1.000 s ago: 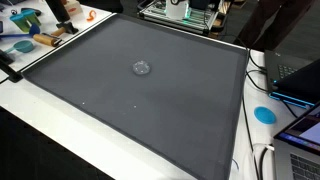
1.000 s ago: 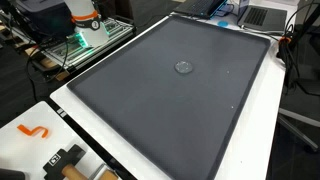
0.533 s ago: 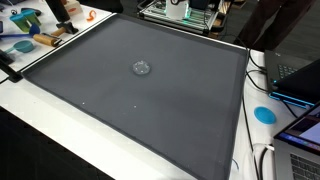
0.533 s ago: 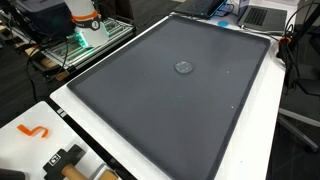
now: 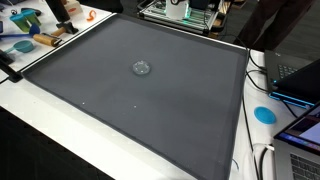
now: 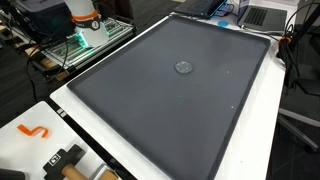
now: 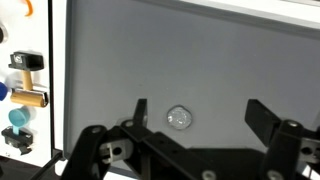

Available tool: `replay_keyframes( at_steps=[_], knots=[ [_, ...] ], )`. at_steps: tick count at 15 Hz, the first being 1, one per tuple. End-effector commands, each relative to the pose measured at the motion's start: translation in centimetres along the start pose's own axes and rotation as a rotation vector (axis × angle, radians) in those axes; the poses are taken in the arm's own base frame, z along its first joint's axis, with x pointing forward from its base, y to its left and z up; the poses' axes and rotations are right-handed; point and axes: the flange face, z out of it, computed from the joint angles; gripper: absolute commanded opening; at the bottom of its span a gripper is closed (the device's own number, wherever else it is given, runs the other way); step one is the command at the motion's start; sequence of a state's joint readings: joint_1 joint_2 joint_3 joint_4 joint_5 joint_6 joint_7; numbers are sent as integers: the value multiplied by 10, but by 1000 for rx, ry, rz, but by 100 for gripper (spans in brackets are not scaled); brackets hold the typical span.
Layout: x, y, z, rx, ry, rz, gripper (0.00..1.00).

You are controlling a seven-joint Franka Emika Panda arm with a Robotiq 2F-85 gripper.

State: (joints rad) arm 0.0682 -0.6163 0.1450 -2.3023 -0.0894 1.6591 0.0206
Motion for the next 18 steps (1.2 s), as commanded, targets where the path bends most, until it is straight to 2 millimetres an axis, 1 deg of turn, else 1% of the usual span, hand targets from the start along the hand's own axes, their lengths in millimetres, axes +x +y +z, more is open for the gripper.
replay_keyframes(
  at_steps=[1,2,4,7,8,9,11,16,17,18],
  knots=[
    [40,-43,-6,20,-26,12,100],
    [49,-51,-7,14,-22,18,100],
    [71,-61,-5,-6,2,33,100],
    [96,-63,0,-5,5,-28,100],
    [79,-60,-2,2,3,-2,100],
    [87,-61,1,1,1,-8,100],
    [96,-62,3,2,-4,-13,100],
    [98,-63,3,-17,-3,-10,100],
    [111,-53,8,-47,11,25,100],
    [117,-48,11,-66,19,34,100]
  ],
)
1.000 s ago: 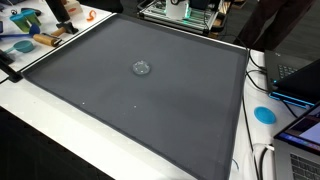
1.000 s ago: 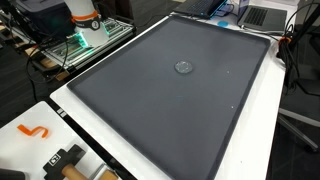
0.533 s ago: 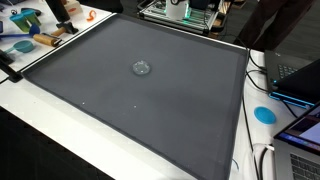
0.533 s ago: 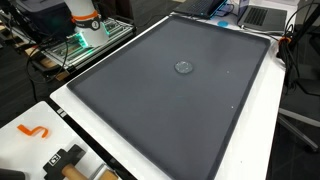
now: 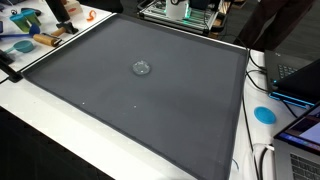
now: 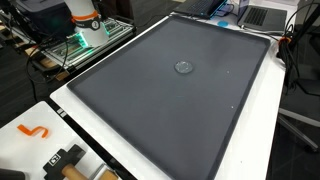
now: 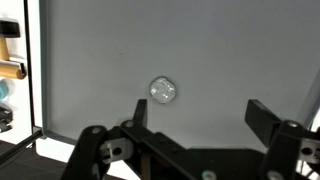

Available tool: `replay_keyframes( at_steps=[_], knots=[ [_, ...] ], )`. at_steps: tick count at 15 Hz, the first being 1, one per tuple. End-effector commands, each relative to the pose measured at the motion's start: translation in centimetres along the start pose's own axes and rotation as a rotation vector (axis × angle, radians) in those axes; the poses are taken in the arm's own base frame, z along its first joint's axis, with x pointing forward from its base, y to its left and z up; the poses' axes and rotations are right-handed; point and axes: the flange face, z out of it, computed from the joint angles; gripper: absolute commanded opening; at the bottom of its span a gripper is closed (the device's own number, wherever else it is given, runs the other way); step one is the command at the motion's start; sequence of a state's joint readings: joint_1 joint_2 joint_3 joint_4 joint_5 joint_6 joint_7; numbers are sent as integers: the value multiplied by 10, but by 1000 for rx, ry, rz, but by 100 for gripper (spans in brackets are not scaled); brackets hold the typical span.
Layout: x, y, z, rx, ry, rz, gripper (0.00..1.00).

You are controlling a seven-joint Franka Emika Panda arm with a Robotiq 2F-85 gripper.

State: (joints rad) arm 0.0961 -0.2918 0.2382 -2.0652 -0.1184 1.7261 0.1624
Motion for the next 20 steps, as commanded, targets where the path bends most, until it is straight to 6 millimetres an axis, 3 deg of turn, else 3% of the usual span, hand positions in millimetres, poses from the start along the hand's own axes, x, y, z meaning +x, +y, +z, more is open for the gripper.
replay_keyframes(
  at_steps=[1,6,10,20],
  knots=[
    [32,19,13,-53,32,53,100],
    [74,35,47,-6,-6,74,100],
    [98,34,77,-40,-54,72,100],
    [136,-9,169,-135,-45,47,100]
  ],
)
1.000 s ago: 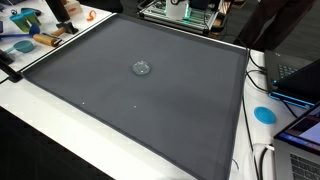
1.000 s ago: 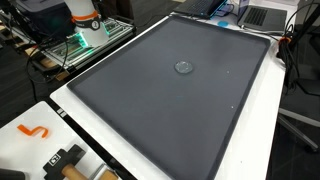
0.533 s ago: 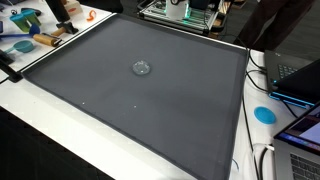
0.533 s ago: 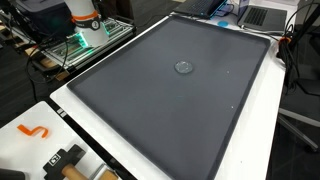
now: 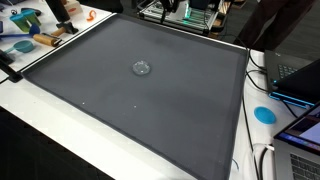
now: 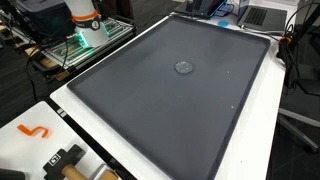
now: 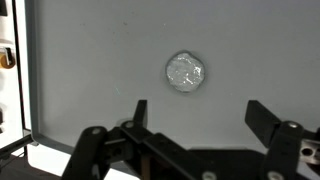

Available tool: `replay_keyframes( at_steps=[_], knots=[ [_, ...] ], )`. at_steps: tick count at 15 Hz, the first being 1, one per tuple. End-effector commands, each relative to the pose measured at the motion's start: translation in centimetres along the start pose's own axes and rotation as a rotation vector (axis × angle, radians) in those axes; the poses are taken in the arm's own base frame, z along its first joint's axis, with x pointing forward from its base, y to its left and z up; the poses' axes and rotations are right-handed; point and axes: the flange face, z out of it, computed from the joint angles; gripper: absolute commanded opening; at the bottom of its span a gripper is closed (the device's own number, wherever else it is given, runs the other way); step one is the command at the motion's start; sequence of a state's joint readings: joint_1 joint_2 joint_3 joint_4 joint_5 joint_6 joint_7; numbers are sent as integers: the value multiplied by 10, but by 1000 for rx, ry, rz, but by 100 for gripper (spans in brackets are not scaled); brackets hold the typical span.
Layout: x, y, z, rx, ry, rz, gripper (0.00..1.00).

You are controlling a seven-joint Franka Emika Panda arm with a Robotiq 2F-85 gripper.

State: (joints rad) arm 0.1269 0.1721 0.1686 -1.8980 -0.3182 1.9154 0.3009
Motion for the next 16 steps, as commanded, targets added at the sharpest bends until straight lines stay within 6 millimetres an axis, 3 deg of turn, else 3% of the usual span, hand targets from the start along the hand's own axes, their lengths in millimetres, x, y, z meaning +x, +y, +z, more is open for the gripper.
replay_keyframes(
  at_steps=[1,7,11,16],
  knots=[
    [14,-19,32,-62,28,-8,100],
    [22,-48,73,-141,4,-16,100],
    [21,-61,86,-118,-28,-13,100],
    [23,-60,92,-103,-30,-16,100]
  ],
)
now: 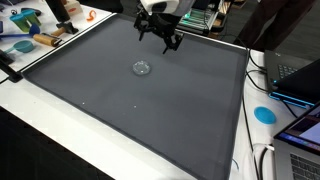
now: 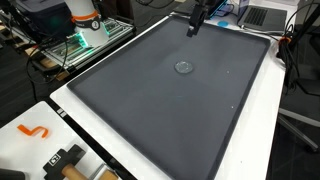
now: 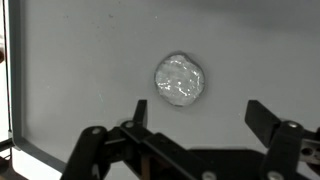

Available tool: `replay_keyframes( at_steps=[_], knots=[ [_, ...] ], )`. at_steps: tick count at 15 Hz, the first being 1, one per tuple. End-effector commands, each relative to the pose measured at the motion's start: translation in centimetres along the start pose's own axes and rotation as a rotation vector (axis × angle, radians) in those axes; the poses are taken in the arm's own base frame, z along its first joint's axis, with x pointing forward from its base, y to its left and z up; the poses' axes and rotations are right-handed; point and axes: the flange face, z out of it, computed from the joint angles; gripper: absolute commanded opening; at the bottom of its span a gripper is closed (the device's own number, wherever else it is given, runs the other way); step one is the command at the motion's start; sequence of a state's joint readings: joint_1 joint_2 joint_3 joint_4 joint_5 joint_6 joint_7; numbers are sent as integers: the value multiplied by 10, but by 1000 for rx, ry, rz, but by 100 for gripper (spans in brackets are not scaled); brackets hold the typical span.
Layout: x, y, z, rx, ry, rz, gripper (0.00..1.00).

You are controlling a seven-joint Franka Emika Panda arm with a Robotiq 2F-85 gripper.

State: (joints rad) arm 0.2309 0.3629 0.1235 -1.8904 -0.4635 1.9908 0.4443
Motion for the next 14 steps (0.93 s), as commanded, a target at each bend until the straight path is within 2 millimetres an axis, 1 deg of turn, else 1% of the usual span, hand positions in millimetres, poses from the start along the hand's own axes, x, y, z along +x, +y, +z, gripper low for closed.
replay_keyframes(
  at_steps=[1,4,8,10,14],
  knots=[
    [3,2,3,33,4,17,100],
    [6,8,0,65,15,32,100],
    [10,24,0,112,17,72,100],
    [11,38,0,138,12,100,100],
    [11,76,-2,224,3,179,100]
  ],
)
